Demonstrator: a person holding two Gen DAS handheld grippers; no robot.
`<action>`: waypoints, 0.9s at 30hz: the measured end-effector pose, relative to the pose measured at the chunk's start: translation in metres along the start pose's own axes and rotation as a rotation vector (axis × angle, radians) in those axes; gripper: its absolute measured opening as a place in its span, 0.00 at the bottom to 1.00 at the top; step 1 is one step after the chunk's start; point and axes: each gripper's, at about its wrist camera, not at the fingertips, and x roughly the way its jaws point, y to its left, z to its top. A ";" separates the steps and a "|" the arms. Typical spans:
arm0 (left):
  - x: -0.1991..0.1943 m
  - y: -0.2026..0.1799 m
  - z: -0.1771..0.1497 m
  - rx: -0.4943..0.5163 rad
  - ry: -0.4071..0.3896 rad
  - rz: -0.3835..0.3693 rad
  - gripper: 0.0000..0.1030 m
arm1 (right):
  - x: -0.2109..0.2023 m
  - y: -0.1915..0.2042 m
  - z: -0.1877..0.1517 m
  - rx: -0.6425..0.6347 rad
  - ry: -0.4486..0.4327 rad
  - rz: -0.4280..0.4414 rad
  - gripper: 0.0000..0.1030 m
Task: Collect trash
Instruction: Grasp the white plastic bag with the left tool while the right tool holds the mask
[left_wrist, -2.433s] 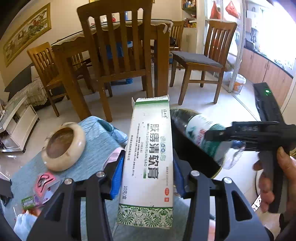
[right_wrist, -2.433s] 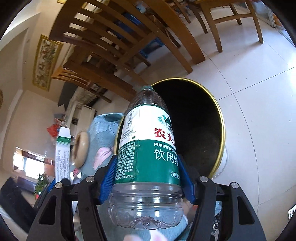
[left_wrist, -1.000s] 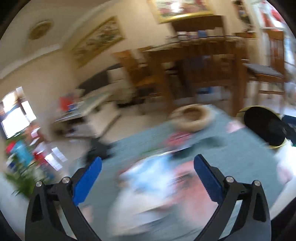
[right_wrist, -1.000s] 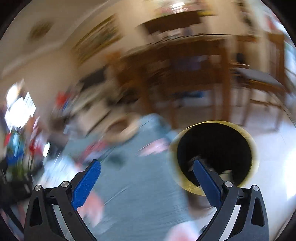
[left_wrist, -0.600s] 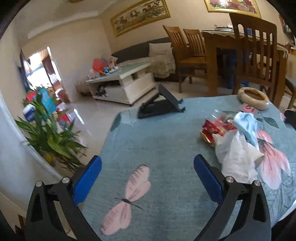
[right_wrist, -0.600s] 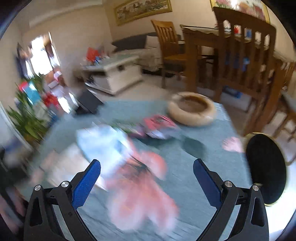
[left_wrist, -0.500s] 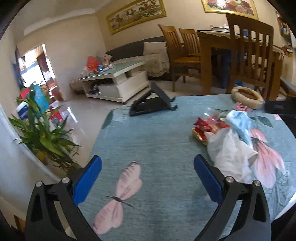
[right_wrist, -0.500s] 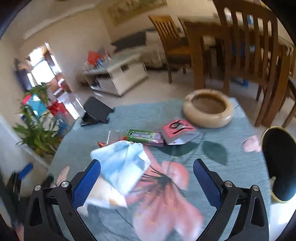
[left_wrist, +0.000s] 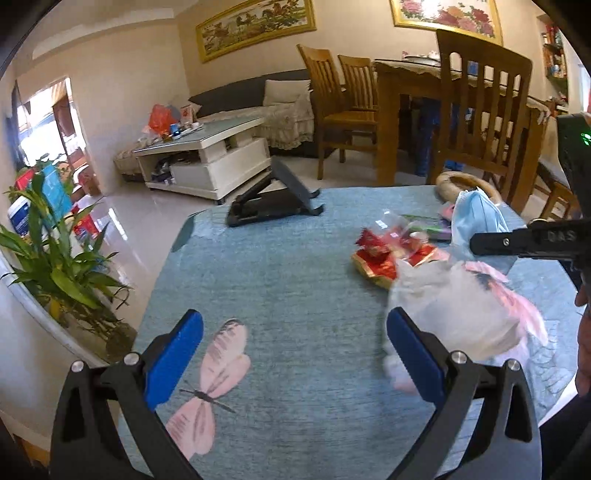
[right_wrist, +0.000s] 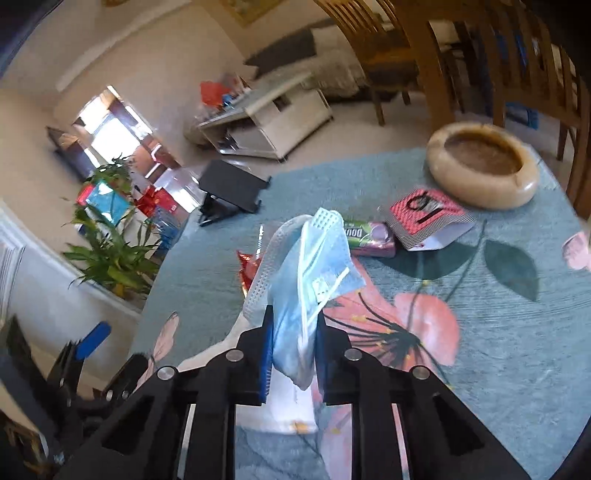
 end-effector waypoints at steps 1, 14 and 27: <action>-0.003 -0.005 0.001 0.007 -0.009 -0.015 0.97 | -0.005 -0.002 0.001 0.009 -0.004 0.030 0.19; 0.010 -0.049 -0.007 0.060 0.073 -0.200 0.97 | -0.064 -0.079 -0.033 0.123 -0.160 0.095 0.17; 0.050 -0.052 0.011 -0.060 0.139 -0.365 0.58 | -0.066 -0.069 -0.040 0.055 -0.169 0.106 0.19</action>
